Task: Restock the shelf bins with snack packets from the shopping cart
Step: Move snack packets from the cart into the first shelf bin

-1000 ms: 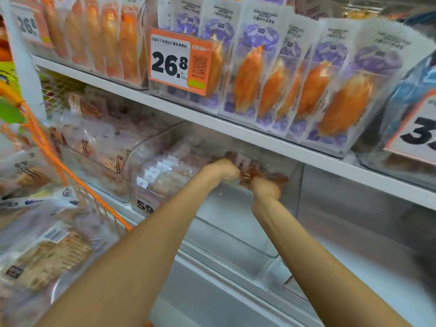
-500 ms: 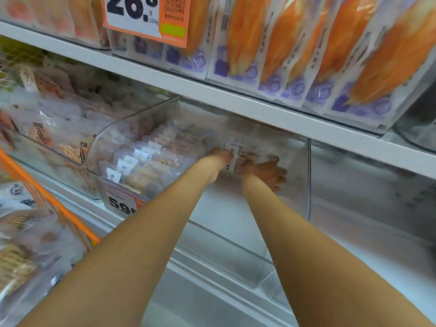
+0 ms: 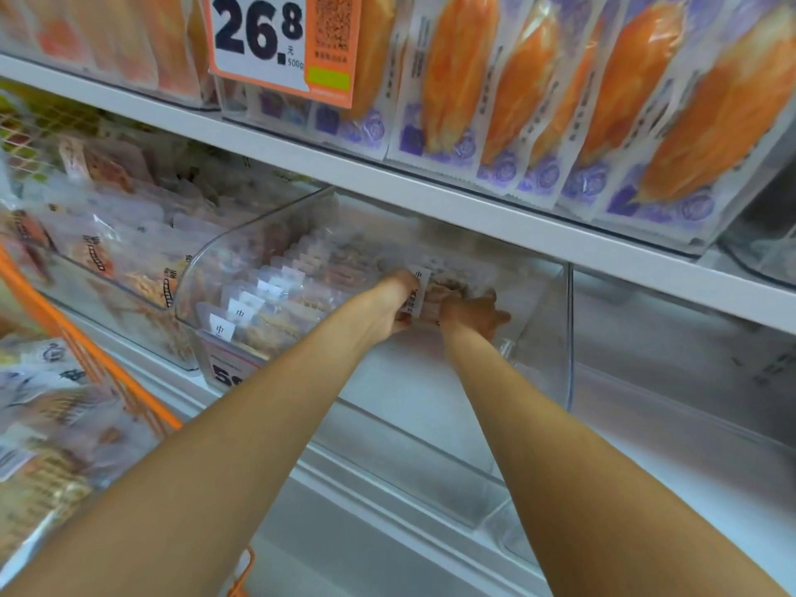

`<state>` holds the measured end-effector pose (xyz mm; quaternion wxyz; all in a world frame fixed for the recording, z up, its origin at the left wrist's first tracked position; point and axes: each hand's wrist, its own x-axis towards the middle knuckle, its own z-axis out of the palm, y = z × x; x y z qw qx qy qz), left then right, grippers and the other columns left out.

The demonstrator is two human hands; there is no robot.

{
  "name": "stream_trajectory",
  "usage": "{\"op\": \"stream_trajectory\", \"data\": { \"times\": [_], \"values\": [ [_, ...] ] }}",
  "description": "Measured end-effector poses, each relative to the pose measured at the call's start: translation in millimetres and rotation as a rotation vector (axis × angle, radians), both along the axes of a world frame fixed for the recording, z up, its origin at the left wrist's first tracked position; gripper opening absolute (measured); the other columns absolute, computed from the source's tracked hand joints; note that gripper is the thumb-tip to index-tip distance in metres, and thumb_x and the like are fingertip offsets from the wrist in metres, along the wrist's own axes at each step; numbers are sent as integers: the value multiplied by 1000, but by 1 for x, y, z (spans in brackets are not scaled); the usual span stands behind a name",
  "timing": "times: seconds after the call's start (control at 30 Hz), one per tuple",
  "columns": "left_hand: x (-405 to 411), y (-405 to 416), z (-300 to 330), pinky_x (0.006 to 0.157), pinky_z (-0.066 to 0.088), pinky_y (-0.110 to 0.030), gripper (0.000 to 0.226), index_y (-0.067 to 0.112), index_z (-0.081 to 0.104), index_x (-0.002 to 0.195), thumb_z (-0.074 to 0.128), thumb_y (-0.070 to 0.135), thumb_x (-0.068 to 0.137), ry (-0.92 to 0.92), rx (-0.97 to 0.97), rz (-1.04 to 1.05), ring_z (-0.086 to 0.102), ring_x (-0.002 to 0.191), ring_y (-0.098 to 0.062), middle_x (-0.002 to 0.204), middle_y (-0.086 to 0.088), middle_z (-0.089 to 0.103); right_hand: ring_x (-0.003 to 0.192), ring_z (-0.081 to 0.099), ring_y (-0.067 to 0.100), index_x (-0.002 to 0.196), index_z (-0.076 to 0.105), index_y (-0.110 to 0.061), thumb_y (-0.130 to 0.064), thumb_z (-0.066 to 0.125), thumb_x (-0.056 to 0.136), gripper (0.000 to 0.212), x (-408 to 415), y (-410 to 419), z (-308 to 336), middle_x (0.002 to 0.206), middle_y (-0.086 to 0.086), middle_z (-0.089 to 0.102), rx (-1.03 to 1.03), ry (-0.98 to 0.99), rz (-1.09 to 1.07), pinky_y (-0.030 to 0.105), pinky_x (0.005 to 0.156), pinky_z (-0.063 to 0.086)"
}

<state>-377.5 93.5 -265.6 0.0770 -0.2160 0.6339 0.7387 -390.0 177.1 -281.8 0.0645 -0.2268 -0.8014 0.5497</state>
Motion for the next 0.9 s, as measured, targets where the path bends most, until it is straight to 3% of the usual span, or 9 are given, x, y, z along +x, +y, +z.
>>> {"op": "stream_trajectory", "data": {
  "times": [0.13, 0.23, 0.3, 0.37, 0.47, 0.57, 0.73, 0.8, 0.9],
  "values": [
    [5, 4, 0, 61, 40, -23, 15, 15, 49, 90, 37, 14, 99, -5, 23, -9, 45, 68, -14, 79, -3, 47, 139, 26, 34, 151, 11, -7, -16, 52, 96, 69, 4, 15, 0, 154, 20, 10, 68, -51, -42, 34, 108, 22],
    [3, 3, 0, 61, 40, -22, 24, 16, 48, 76, 37, 12, 98, 24, 45, 8, 45, 67, -15, 76, -4, 47, 112, 52, 30, 136, 36, -7, -4, 53, 94, 46, -4, 17, -4, 128, 11, 43, 59, -11, -103, 27, 80, 36],
    [2, 4, -1, 61, 41, -22, 29, 13, 49, 72, 34, 9, 97, 42, 74, 13, 46, 63, -16, 69, -4, 51, 98, 58, 24, 125, 48, -5, -4, 50, 95, 30, -3, 11, -3, 117, 8, 49, 80, -23, -100, 22, 66, 36],
    [2, 6, -4, 63, 45, -24, 34, 11, 53, 71, 32, 7, 97, 59, 97, 13, 51, 60, -17, 57, -2, 59, 113, 54, 30, 128, 49, -2, -8, 50, 96, 33, -4, 7, -6, 131, 16, 47, 74, -51, 5, 20, 71, 43],
    [4, 8, -6, 65, 46, -22, 30, 13, 54, 74, 36, 9, 98, 72, 98, -6, 54, 63, -15, 62, -2, 61, 120, 50, 34, 130, 43, -1, -5, 53, 93, 38, -6, 6, -9, 136, 18, 41, 51, -39, -23, 35, 92, 43],
    [7, 7, -2, 61, 43, -20, 30, 12, 52, 72, 37, 8, 98, 70, 69, -29, 56, 55, -12, 56, 0, 61, 117, 50, 34, 128, 39, -5, 2, 55, 90, 42, -2, 3, 0, 136, 15, 37, -8, -10, -137, 36, 92, 40],
    [16, 6, 4, 55, 41, -22, 28, 14, 49, 74, 36, 11, 98, 34, 68, -23, 51, 57, -15, 68, -4, 53, 121, 48, 35, 138, 27, -2, -3, 64, 87, 63, 7, -1, 10, 144, 18, 26, -16, -61, -83, 39, 95, 43],
    [20, 11, 3, 43, 39, -19, 32, 13, 48, 71, 33, 13, 99, 37, 65, -22, 51, 43, -12, 59, -4, 53, 119, 49, 36, 138, 25, -1, -11, 68, 85, 69, 11, -4, 15, 146, 19, 23, -33, -47, -72, 40, 93, 47],
    [19, 16, -2, 51, 33, -22, 33, 16, 48, 72, 31, 19, 100, 48, 49, 16, 44, 54, -14, 68, -3, 48, 107, 48, 29, 134, 30, 0, -15, 62, 90, 56, 15, 2, 20, 142, 17, 27, 36, -24, -63, 21, 71, 32]
  ]
}}
